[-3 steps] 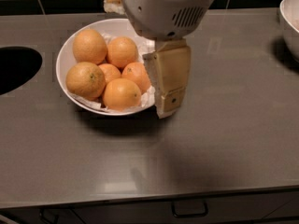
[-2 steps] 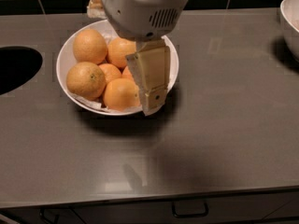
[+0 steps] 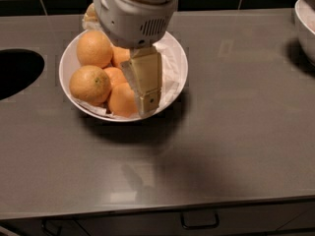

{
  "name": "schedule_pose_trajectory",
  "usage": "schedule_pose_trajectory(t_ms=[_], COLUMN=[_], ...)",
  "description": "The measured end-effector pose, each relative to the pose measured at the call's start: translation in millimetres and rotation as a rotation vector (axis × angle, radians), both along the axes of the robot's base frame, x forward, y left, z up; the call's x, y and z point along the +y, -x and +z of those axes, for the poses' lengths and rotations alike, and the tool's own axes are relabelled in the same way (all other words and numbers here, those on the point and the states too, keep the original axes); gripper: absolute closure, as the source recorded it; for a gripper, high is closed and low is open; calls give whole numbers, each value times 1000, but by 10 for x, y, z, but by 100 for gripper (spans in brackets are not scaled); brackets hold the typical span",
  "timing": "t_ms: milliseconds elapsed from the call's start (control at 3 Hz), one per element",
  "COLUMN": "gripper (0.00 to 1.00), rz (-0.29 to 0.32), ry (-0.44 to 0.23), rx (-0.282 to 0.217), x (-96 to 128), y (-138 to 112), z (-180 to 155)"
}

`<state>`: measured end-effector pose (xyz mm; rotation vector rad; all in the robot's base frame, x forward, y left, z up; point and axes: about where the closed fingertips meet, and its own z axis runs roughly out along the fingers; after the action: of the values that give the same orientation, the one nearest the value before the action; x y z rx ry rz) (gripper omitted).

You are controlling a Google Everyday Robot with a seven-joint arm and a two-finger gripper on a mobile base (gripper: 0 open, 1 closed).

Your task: Pick orange from white bowl

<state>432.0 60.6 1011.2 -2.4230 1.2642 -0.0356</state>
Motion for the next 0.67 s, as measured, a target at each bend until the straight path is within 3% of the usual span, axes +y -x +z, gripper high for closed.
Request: schedule_pose_trajectory(t_ms=[667], gripper=[0], rz=[33], ry=[32], rx=[11], x=[191], y=[-139], z=[-115])
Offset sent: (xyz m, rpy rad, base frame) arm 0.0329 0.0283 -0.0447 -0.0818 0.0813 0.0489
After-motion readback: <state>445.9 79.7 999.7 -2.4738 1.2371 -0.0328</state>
